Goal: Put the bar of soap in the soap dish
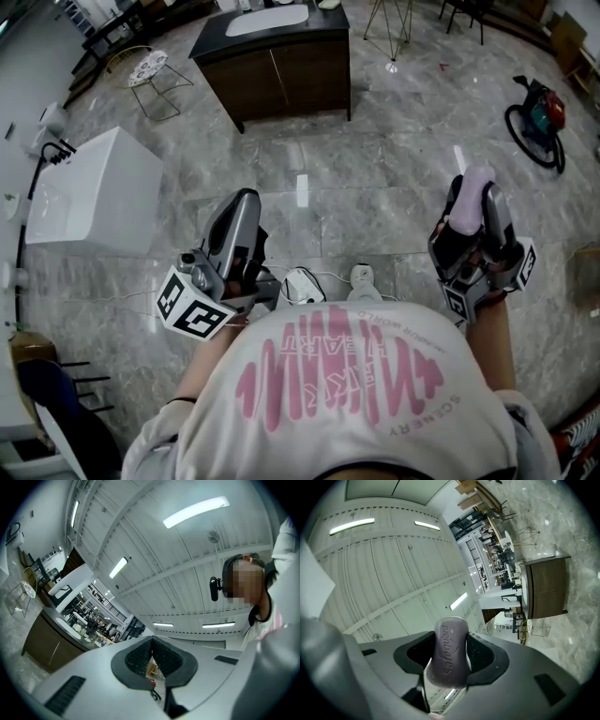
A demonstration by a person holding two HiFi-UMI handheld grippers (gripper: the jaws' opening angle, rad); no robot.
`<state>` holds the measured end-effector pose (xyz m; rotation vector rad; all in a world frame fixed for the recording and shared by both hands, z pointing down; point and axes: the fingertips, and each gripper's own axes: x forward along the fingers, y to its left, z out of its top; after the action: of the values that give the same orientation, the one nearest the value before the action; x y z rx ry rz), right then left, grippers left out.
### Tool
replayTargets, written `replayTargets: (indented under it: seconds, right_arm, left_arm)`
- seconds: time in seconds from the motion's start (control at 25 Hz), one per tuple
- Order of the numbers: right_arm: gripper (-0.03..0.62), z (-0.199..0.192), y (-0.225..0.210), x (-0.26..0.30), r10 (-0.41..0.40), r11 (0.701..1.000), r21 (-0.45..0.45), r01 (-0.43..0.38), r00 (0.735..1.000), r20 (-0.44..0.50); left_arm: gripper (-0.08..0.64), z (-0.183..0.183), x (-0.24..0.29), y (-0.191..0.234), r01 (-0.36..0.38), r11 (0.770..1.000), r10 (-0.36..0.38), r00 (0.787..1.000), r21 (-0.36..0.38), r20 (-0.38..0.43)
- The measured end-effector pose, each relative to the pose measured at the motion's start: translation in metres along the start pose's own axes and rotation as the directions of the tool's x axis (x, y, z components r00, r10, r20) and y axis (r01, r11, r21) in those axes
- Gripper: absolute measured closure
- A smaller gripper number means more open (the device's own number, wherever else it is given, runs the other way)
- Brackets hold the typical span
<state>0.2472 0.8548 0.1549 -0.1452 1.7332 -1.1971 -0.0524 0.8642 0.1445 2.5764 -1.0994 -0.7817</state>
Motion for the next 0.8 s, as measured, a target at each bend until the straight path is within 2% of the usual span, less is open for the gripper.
replayTargets:
  seconds: [0.12,0.32,0.8]
  right_arm:
    - [0.374,0.013,-0.002,0.009,-0.003,1.0,-0.001,0.003,1.0,-0.007]
    - [0.374,0.11,-0.036,0.043,-0.017,1.0,0.018,0.017,1.0,-0.009]
    - [0.374,0.2,-0.073,0.063,-0.024,0.999,0.032,0.023,0.999,0.026]
  left_arm:
    - [0.552,-0.001,0.013,0.008,-0.008,1.0,0.008,1.0,-0.019,0.007]
    - [0.552,-0.022,0.108,0.049,-0.035,0.999,0.035,0.999,-0.006,-0.007]
    - [0.552,-0.026,0.171,0.077,-0.086,0.996,0.086,0.996,0.012,0.005]
